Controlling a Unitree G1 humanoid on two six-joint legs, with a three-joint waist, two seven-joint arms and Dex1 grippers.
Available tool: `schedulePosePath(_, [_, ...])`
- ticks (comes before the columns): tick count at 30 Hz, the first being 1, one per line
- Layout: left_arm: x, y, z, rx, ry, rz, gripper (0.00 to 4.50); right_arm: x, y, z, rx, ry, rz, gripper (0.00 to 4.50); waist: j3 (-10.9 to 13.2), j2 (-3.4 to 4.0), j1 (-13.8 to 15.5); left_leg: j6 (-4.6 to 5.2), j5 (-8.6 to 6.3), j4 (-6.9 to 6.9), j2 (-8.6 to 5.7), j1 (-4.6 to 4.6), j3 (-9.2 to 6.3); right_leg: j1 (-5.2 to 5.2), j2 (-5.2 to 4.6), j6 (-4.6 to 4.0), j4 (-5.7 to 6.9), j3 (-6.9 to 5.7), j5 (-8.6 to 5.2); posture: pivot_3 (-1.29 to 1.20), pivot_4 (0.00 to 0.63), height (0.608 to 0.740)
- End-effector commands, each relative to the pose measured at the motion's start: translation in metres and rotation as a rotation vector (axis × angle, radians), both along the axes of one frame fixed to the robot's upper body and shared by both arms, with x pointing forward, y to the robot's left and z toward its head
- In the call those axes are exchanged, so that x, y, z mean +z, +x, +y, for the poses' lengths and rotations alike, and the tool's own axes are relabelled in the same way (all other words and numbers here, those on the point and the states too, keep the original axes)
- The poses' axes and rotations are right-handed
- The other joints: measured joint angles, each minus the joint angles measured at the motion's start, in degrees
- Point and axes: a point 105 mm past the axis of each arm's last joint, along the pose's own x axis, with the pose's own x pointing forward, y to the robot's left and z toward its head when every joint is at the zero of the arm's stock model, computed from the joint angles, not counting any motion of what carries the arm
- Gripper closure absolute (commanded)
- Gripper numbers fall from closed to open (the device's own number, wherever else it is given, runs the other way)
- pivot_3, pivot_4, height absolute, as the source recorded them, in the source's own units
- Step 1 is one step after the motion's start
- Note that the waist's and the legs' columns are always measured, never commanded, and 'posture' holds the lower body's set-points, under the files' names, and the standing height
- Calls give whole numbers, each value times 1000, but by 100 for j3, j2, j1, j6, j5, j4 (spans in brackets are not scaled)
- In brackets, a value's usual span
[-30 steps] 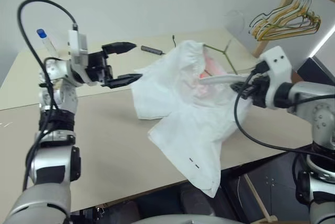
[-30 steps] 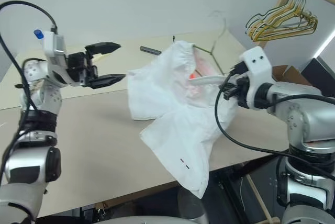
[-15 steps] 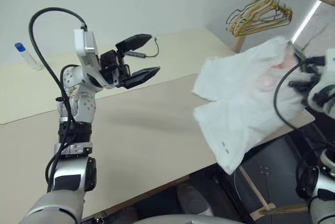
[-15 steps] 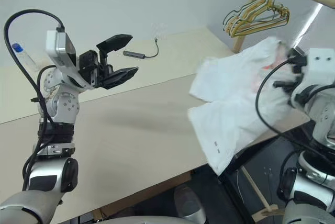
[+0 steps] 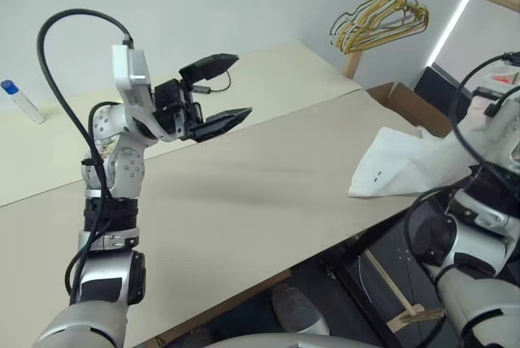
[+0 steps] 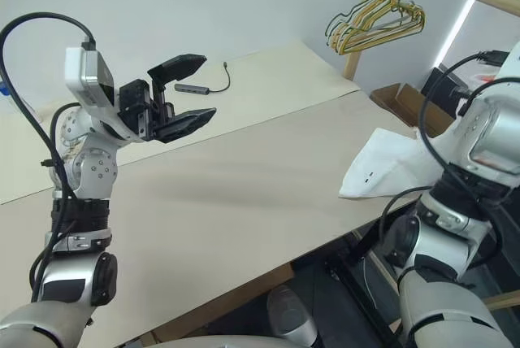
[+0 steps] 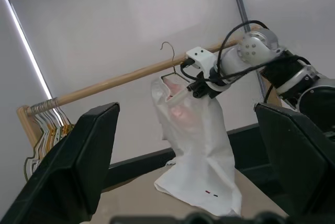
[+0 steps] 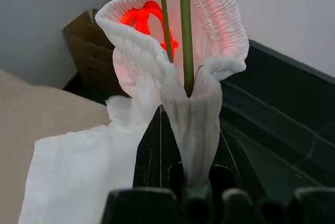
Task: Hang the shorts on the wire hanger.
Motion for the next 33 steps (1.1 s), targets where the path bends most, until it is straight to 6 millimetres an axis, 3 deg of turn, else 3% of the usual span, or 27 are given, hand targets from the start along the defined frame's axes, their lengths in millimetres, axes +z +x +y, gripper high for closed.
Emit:
schedulePosePath(1, [12, -7, 1, 9, -5, -48, 35, 23, -2, -17, -64, 0, -104, 4500, 0, 0, 18, 0, 0, -2, -1, 0, -1, 4, 0, 0, -5, 0, 0, -325, 0, 740])
schedulePosePath(7, [8, -7, 0, 37, 36, -37, 35, 18, 5, -34, -116, 130, -52, 4500, 9, 13, 104, 6, 3, -33, -10, 67, 6, 82, 0, 6, -57, 5, -4, -304, 0, 740])
schedulePosePath(13, [5, -6, 1, 52, 62, -40, 35, 25, 15, -46, -100, 188, -69, 4500, 13, 18, 129, 7, 3, -40, -15, 85, 25, 108, 1, 13, -74, 15, -9, -294, 0, 740])
schedulePosePath(21, [3, -7, 1, 54, 76, -41, 35, 12, 21, -48, -89, 365, -68, 4500, 18, 17, 189, 7, 3, -45, -17, 83, 24, 115, 0, 15, -89, 16, -10, -288, 0, 740])
schedulePosePath(31, [3, -7, 0, 41, 71, -39, 35, 4, 23, -47, -97, 309, -4, 4500, 23, 22, 304, 6, 3, -45, -18, 83, 29, 117, 0, 22, -96, 21, -14, -290, 0, 740])
schedulePosePath(33, [3, -7, 0, 38, 62, -36, 0, 5, 23, -47, -99, 277, -1, 3770, 24, 23, 315, 7, 3, -45, -19, 82, 29, 117, 0, 22, -96, 22, -14, -290, 0, 740])
